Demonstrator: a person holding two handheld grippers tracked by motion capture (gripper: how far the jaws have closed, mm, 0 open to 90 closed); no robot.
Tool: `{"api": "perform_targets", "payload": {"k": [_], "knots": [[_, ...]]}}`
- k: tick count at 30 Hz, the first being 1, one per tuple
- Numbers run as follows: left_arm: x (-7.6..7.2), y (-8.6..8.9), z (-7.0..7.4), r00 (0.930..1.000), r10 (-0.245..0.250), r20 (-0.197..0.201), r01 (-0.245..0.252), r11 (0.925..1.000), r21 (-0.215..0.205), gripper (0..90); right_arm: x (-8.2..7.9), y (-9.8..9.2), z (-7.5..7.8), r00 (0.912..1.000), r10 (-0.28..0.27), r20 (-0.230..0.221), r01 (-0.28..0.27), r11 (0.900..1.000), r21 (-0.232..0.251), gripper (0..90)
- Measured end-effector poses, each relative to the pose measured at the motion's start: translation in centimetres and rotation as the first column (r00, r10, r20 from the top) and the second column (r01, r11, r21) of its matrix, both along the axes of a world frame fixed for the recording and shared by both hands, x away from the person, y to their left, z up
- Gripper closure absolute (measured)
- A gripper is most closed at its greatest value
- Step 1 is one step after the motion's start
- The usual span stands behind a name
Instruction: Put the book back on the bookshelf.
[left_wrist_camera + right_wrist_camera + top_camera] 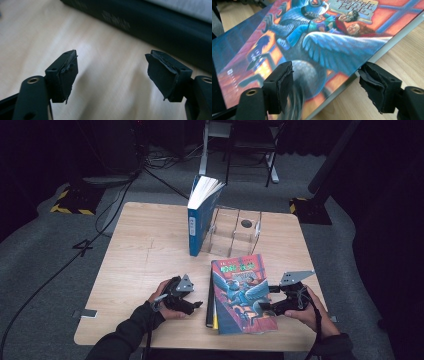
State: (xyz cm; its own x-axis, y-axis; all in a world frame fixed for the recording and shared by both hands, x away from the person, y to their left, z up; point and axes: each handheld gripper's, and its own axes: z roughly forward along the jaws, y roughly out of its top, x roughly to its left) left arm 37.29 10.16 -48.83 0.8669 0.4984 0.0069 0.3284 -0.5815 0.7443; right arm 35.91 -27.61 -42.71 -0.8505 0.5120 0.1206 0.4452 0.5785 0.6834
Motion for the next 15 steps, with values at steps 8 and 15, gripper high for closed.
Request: {"api": "perform_targets", "payload": {"k": [8, 15], "knots": [[2.1, -1.5, 1.5, 0.9978, 0.019, 0.063, -0.018, 0.9998, -0.004, 32.7, 2.3, 1.0, -0.3, 0.9996, -0.023, -0.017, 0.023, 0.999, 0.037, 28.1], [3.1, -2.3, 1.6, 0.9972, 0.012, 0.073, -0.011, 0.9999, -0.011, 37.2, 3.8, 1.1, -0.4, 0.9972, -0.026, -0.070, 0.035, 0.989, 0.140, 53.8]]}}
